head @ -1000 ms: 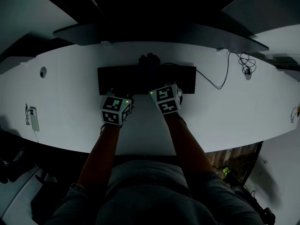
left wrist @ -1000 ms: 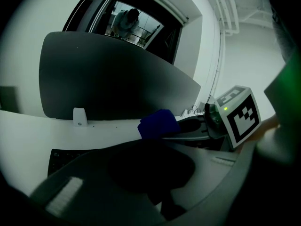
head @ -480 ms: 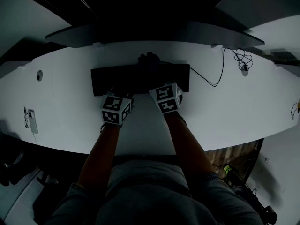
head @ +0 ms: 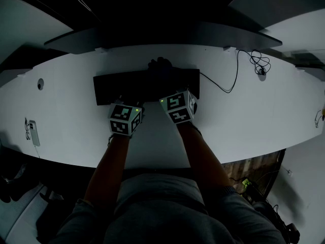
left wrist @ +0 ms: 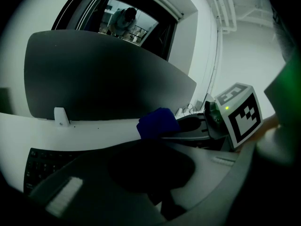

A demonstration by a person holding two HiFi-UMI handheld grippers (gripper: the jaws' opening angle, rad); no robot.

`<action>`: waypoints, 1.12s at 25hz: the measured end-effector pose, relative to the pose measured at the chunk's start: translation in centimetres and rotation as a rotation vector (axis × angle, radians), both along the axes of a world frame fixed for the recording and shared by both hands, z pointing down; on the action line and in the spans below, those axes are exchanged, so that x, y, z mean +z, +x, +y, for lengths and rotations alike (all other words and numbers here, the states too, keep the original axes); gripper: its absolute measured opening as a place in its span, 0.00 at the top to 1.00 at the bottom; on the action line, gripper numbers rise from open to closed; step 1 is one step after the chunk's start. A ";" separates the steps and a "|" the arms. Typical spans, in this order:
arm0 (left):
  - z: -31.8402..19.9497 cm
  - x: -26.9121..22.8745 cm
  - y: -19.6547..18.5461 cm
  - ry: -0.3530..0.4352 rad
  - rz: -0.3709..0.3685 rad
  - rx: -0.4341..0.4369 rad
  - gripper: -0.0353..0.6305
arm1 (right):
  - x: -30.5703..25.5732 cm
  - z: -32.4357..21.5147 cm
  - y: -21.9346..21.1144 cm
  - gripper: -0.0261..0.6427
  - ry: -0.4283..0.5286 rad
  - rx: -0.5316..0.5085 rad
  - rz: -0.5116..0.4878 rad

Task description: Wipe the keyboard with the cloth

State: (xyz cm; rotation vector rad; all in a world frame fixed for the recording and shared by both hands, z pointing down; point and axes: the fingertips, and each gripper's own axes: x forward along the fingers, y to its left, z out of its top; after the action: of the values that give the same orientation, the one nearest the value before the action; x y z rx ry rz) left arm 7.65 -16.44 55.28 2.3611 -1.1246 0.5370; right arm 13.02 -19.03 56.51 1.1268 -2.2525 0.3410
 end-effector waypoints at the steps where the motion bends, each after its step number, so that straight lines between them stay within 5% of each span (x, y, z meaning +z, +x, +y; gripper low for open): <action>1: 0.0 0.0 0.2 0.000 0.001 0.000 0.94 | -0.1 0.0 0.1 0.76 0.005 -0.007 0.010; 28: 0.7 0.1 6.7 0.002 0.005 0.042 0.94 | -0.2 0.4 7.9 0.76 0.022 0.069 0.059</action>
State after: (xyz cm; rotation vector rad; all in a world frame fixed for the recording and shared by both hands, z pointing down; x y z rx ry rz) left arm 14.36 -15.73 55.39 2.3915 -1.0755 0.5449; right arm 20.92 -18.60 56.32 1.2121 -2.1750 0.3078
